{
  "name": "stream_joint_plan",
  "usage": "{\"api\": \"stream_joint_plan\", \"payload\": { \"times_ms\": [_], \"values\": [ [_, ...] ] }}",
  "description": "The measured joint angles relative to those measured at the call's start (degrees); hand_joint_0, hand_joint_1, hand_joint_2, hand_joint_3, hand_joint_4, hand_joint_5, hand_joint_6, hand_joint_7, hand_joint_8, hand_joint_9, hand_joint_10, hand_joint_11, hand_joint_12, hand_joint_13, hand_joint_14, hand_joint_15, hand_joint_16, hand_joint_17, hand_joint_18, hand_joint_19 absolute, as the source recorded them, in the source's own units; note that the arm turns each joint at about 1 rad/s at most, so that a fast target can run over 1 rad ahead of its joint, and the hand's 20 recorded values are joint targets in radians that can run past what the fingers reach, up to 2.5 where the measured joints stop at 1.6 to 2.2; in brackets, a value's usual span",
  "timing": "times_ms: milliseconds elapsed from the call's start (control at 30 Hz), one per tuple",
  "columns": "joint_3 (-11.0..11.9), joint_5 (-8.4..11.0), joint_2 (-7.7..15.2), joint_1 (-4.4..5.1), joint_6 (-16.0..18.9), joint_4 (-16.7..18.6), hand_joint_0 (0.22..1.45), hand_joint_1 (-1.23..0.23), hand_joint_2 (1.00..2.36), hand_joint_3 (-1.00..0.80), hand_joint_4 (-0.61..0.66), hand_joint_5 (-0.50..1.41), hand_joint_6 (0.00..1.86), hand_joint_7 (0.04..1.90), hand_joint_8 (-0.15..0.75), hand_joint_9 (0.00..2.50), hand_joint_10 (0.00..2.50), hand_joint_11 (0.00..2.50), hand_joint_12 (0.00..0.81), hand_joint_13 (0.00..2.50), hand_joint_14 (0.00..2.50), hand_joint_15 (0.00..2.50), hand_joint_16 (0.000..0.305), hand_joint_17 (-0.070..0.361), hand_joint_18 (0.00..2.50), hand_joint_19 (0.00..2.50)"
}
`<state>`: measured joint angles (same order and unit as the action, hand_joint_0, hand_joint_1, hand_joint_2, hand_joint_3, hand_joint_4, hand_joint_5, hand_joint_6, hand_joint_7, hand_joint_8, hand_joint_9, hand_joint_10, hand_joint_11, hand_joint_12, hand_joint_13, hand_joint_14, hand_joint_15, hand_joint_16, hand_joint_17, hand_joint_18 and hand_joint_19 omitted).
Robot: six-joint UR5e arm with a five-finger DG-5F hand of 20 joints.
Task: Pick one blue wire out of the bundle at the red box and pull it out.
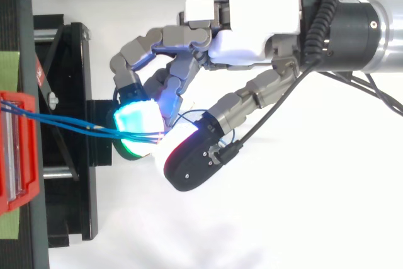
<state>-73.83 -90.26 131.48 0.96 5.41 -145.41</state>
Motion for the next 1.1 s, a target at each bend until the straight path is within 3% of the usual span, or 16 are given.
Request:
{"api": "stream_joint_plan", "payload": {
  "times_ms": [100, 200, 367, 567, 733, 833, 1000, 1100],
  "values": [
    [0.0, 0.0, 0.0, -0.01, -0.02, 0.01, 0.73, -0.96, 1.01, -0.41, 0.33, -0.19, 0.87, 1.16, 0.269, 0.86, 0.03, 0.99, 0.369, 0.75, 0.03, 0.7, 0.06, 0.136, 0.49, 0.37],
    [0.0, 0.0, 0.0, -0.01, -0.03, 0.03, 0.68, -0.94, 1.0, -0.49, 0.34, -0.17, 0.84, 1.24, 0.27, 0.9, 0.03, 1.0, 0.371, 0.76, 0.03, 0.7, 0.06, 0.135, 0.49, 0.4],
    [0.0, 0.0, 0.0, 0.0, -0.05, 0.03, 0.59, -0.81, 1.0, -0.5, 0.27, -0.12, 0.78, 1.3, 0.261, 0.98, 0.03, 0.97, 0.374, 0.79, 0.03, 0.72, 0.059, 0.133, 0.48, 0.46],
    [0.0, 0.0, 0.0, 0.0, -0.05, 0.03, 0.59, -0.79, 1.01, -0.31, 0.21, -0.13, 0.84, 1.3, 0.268, 1.02, 0.03, 1.0, 0.374, 0.8, 0.03, 0.72, 0.058, 0.132, 0.48, 0.46],
    [0.0, 0.0, 0.0, -0.02, -0.05, 0.04, 0.62, -0.86, 1.02, -0.16, 0.14, -0.14, 0.87, 1.45, 0.277, 1.05, 0.03, 1.1, 0.379, 0.83, 0.03, 0.74, 0.058, 0.13, 0.51, 0.46],
    [0.0, 0.0, 0.0, -0.01, -0.05, 0.04, 0.66, -0.9, 1.02, -0.15, 0.07, -0.16, 0.92, 1.38, 0.277, 1.02, 0.02, 1.12, 0.381, 0.83, 0.03, 0.75, 0.058, 0.131, 0.52, 0.44],
    [0.0, 0.0, 0.0, 0.0, -0.05, 0.04, 0.69, -0.92, 1.01, -0.37, 0.19, -0.18, 0.92, 1.19, 0.274, 0.98, 0.02, 1.1, 0.374, 0.82, 0.03, 0.74, 0.059, 0.132, 0.52, 0.42],
    [0.0, 0.0, 0.0, 0.01, -0.05, 0.04, 0.65, -0.89, 1.0, -0.48, 0.27, -0.14, 0.85, 1.38, 0.269, 1.02, 0.03, 1.07, 0.372, 0.82, 0.03, 0.74, 0.058, 0.131, 0.52, 0.44]
  ]
}}
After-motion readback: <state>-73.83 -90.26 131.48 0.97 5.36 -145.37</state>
